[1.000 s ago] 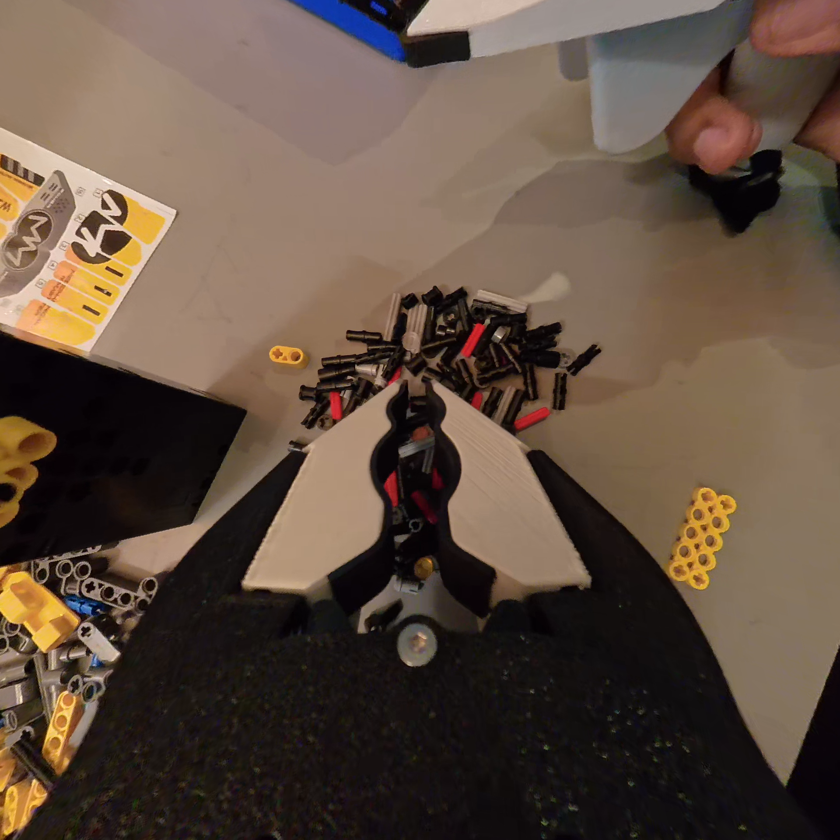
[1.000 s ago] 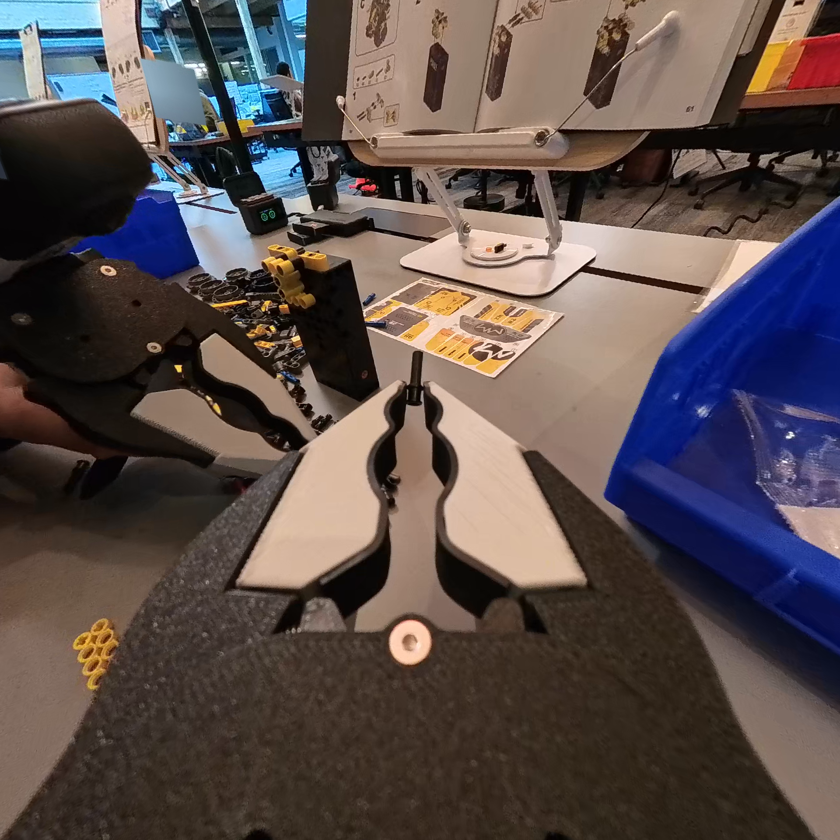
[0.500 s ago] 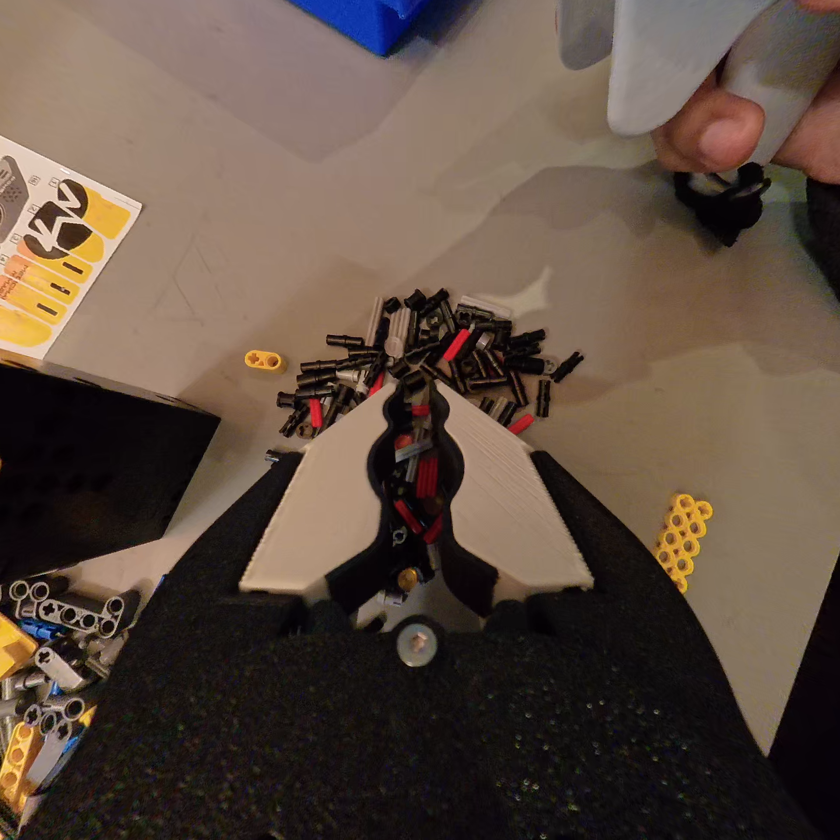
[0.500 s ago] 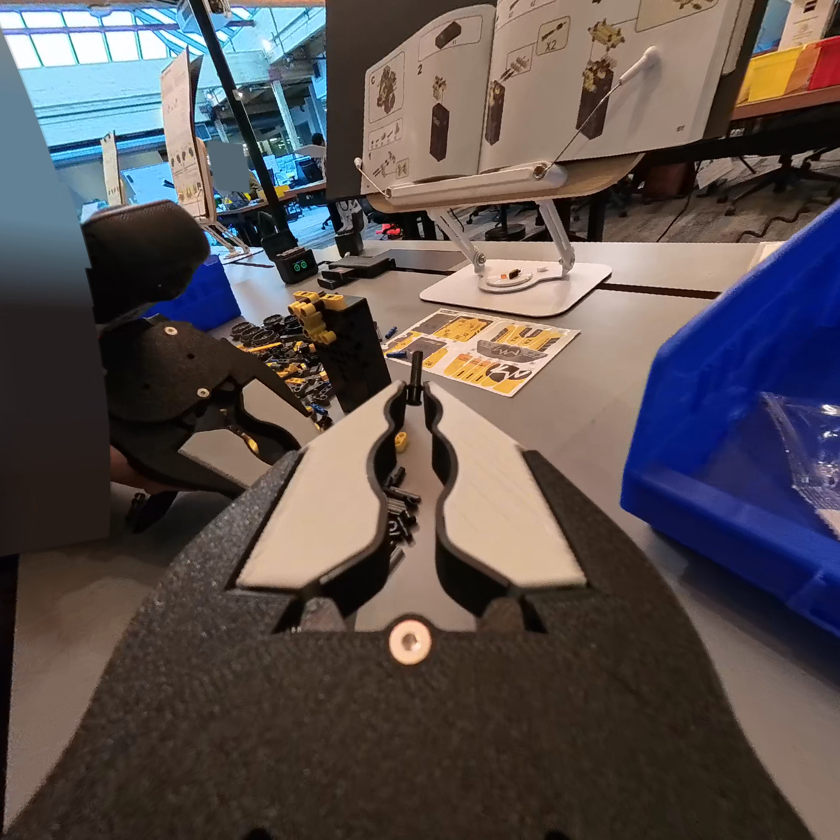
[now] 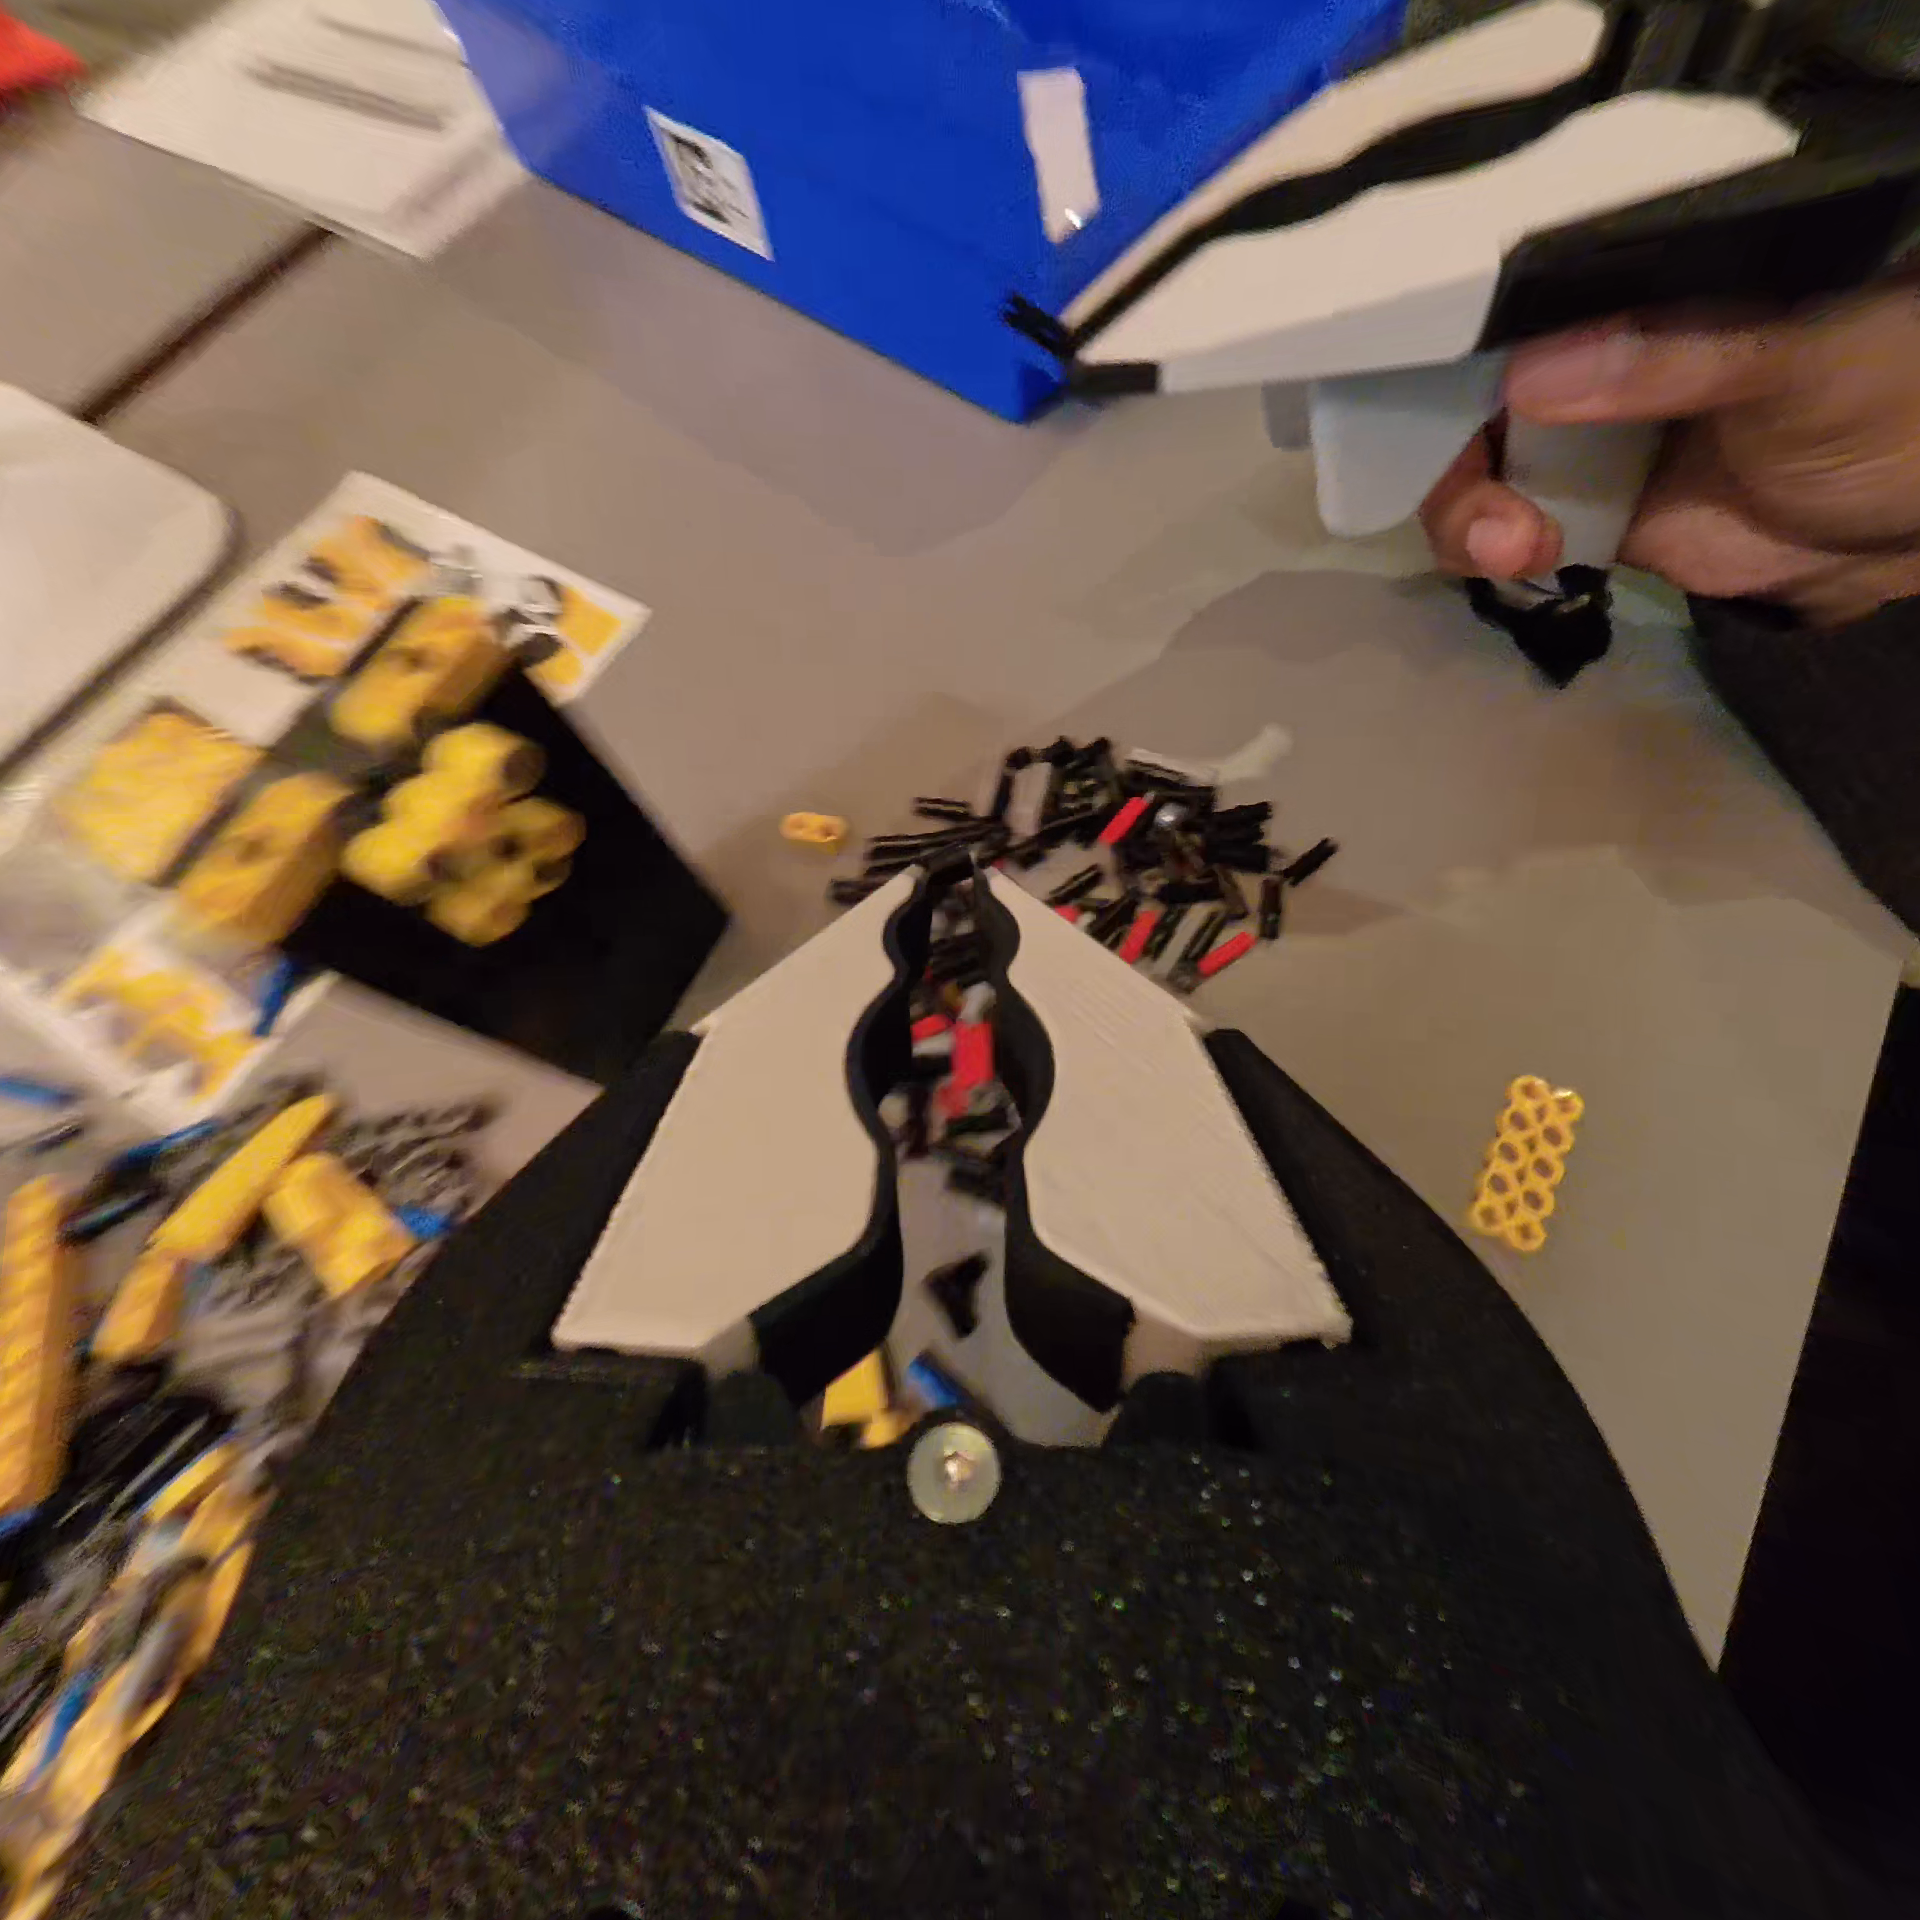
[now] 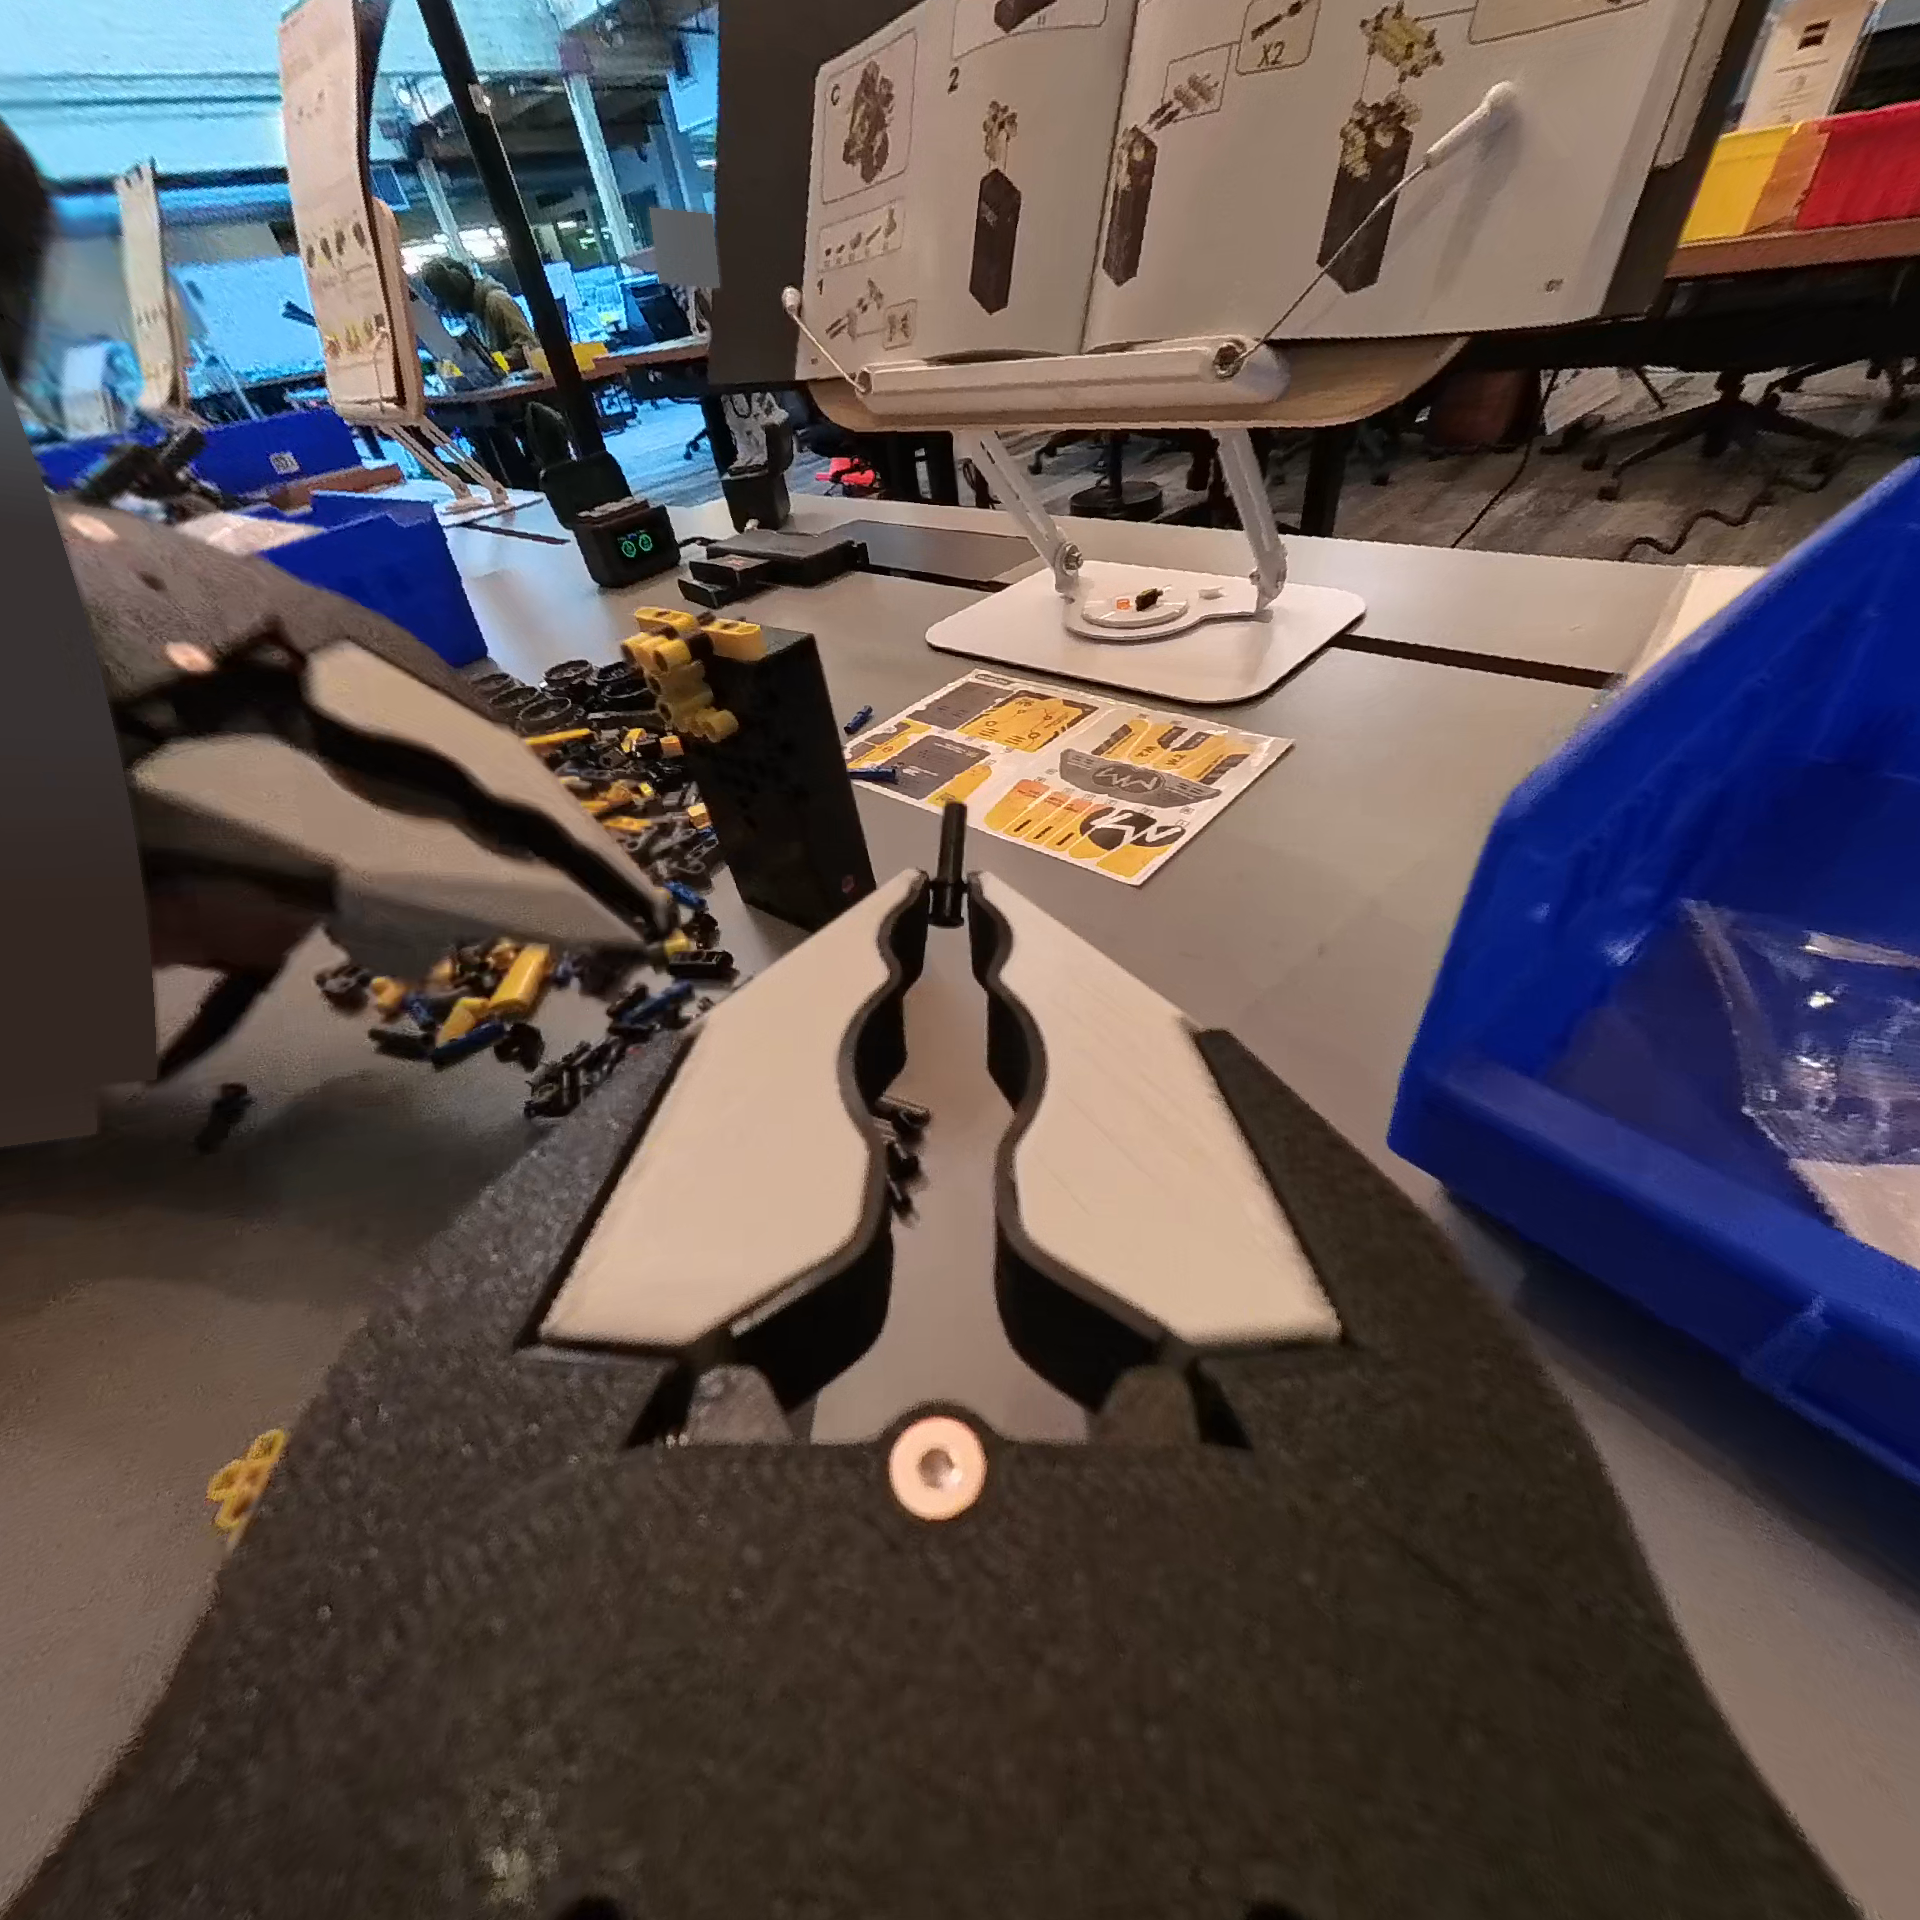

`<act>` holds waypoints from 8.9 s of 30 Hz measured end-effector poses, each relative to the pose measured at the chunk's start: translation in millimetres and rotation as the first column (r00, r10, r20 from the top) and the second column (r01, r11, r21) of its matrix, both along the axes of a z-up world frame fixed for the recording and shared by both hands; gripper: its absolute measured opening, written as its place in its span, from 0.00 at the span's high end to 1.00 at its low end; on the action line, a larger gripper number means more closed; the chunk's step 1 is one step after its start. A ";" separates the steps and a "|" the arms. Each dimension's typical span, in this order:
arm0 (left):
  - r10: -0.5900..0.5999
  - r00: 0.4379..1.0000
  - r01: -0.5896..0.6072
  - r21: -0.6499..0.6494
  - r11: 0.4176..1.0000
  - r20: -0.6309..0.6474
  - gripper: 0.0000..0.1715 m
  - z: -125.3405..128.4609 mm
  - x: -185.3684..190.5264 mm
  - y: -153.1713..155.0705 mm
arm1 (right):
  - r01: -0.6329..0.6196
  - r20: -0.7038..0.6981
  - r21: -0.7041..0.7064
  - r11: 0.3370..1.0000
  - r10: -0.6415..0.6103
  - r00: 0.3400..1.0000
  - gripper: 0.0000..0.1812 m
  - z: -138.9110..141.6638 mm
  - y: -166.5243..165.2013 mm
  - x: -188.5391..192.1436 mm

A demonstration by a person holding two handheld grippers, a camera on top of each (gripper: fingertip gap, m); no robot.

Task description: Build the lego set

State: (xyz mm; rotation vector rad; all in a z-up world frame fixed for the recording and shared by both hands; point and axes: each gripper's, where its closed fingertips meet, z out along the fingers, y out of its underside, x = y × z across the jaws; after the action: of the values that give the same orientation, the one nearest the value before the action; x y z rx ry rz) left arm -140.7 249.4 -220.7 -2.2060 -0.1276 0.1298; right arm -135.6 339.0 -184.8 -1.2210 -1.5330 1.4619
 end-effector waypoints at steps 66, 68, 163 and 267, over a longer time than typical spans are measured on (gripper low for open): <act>0.151 0.975 -0.148 -0.029 0.989 0.166 0.95 -56.2 23.5 -221.0 | -0.578 0.478 0.435 0.691 0.367 0.798 0.97 -92.7 -292.1 23.4; 0.139 0.977 -0.135 -0.031 0.990 0.160 0.96 -56.4 25.4 -221.0 | -0.611 0.483 0.429 0.665 0.402 0.778 0.97 -92.8 -294.0 20.8; 0.092 0.966 -0.077 -0.070 0.995 0.240 0.96 -56.1 29.3 -235.5 | -0.850 0.526 0.314 0.423 0.668 0.527 0.97 -93.6 -307.4 26.4; -0.212 0.971 0.223 -0.103 0.969 0.110 0.96 -57.3 29.0 -230.3 | -0.765 0.483 0.341 0.546 0.597 0.641 0.97 -93.3 -311.0 24.2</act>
State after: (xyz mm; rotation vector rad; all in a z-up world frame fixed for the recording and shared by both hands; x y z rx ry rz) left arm -111.6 19.1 -278.0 -2.3251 0.0704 -0.0966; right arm -111.4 28.0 -278.1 -0.5023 -2.6462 1.1436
